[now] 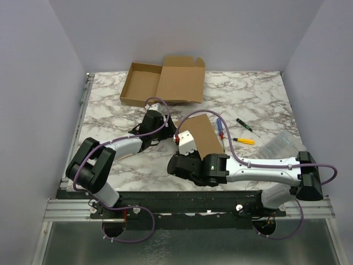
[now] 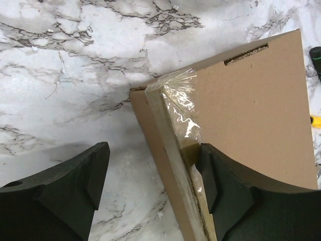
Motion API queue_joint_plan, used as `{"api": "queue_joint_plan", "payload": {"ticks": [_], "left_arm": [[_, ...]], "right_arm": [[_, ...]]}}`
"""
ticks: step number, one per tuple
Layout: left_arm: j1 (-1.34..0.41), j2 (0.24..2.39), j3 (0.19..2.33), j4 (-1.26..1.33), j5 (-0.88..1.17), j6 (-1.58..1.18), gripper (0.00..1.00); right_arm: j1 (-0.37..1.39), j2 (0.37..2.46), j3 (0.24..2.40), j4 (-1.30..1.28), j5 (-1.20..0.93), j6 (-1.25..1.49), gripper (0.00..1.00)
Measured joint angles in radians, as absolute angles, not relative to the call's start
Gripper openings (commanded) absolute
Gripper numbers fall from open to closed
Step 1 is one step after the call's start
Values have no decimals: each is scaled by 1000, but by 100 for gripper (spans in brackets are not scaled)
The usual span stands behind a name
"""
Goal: Unpack the express box
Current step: Cut the express box at the center of the board.
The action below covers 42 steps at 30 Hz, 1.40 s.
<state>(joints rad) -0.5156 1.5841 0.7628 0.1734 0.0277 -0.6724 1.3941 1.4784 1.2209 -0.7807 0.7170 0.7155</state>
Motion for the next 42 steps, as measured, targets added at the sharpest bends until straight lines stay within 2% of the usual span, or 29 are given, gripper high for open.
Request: {"api": "queue_joint_plan", "payload": {"ticks": [22, 27, 34, 42], "left_arm": [[-528, 1572, 762, 184, -19, -643, 78], [-542, 1459, 764, 59, -27, -582, 80], [-557, 1297, 804, -47, 12, -559, 78], [-685, 1383, 743, -27, 31, -579, 77]], "right_arm": [[1452, 1428, 1189, -840, 805, 870, 0], [1455, 1401, 1188, -826, 831, 855, 0], [1456, 1379, 1184, -779, 845, 816, 0], [1456, 1383, 1184, -753, 845, 784, 0]]}}
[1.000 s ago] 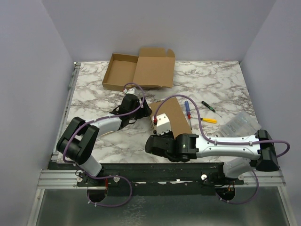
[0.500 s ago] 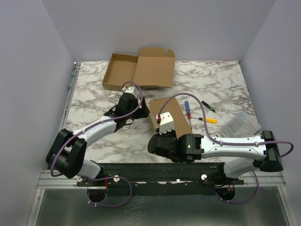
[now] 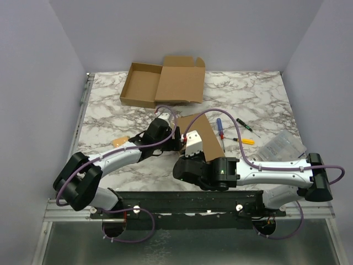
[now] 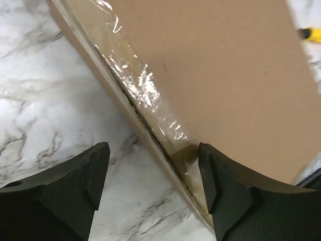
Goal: Unpack the express box
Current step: Cut the express box at the center of the board, then adjust the express box at the center of the board.
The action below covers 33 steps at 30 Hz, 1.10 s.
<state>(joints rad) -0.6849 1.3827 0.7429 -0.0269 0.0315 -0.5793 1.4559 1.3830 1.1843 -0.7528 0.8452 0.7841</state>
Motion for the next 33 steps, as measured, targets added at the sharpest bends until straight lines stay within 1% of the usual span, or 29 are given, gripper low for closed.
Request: {"api": "queue_joint_plan", "payload": {"ticks": [8, 11, 14, 18, 20, 24, 27, 33], "left_arm": [[-686, 1404, 670, 25, -17, -583, 77], [-686, 1395, 664, 32, -20, -583, 79], [-684, 1370, 670, -8, -20, -576, 82], [-656, 1327, 744, -106, -5, -556, 93], [-620, 1300, 796, -118, 10, -551, 96], [-545, 1297, 885, -102, 19, -542, 96], [-494, 1368, 954, -79, 38, -545, 93], [-467, 1559, 1004, 21, 93, -564, 89]], "right_arm": [[1458, 1396, 1234, -756, 879, 746, 0], [1458, 1390, 1261, -766, 910, 740, 0], [1458, 1360, 1261, -834, 938, 772, 0], [1458, 1286, 1240, -975, 953, 878, 0], [1458, 1238, 1214, -1057, 953, 956, 0], [1457, 1150, 1140, -1215, 944, 1118, 0], [1450, 1111, 1077, -1285, 929, 1202, 0], [1394, 1105, 1004, -1266, 908, 1217, 0]]}}
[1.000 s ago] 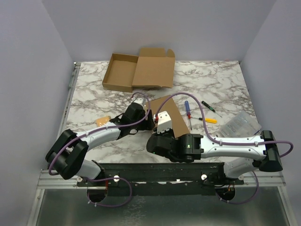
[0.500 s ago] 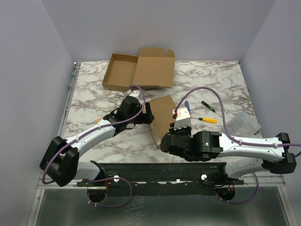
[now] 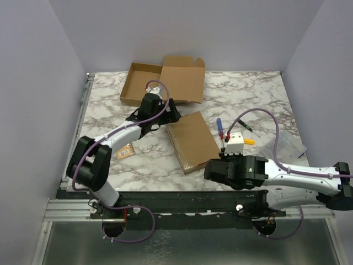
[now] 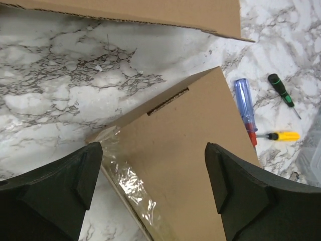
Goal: Unpack the express box
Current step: Adjust the express box at the center of the board.
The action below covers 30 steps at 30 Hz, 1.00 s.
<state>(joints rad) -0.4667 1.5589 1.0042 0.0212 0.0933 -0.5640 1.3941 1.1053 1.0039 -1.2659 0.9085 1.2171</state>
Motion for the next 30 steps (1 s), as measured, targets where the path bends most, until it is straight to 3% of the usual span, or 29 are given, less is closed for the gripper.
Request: {"api": "queue_joint_plan", "payload": {"ticks": [13, 23, 30], "left_arm": [[-464, 1681, 966, 200, 128, -515, 82], [-465, 1411, 684, 211, 130, -563, 82], [-513, 1153, 485, 184, 164, -700, 84]], "right_arm": [[1099, 1109, 905, -828, 855, 777, 0], [918, 1235, 909, -514, 749, 511, 0], [727, 1410, 1036, -302, 628, 336, 0]]}}
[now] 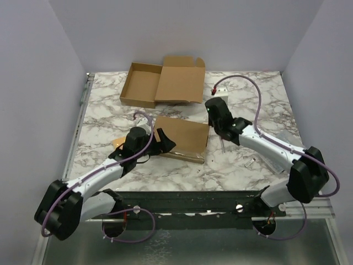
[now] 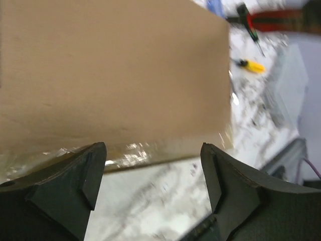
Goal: Unpack the express box
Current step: Adjust the express box at the center of the board.
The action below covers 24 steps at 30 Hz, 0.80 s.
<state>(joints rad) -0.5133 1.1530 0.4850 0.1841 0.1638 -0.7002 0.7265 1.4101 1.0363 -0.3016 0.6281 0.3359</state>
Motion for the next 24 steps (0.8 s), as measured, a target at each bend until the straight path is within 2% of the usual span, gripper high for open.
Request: {"api": "queue_joint_plan", "payload": {"ticks": [6, 11, 14, 17, 19, 24], "left_arm": [[-591, 964, 488, 16, 194, -770, 88], [-558, 933, 660, -194, 70, -735, 96], [-495, 929, 680, -232, 2, -717, 99], [-401, 983, 670, -242, -15, -712, 99], [-362, 1034, 657, -228, -2, -713, 95], [-351, 1122, 567, -110, 134, -743, 91]], "right_arm": [[632, 1547, 1205, -252, 599, 233, 0], [632, 1529, 1222, -334, 606, 223, 0], [633, 1478, 1185, -381, 566, 245, 0], [634, 1404, 1122, -413, 509, 282, 0], [634, 1370, 1089, -414, 476, 305, 0], [634, 1386, 1078, -409, 394, 347, 0]]}}
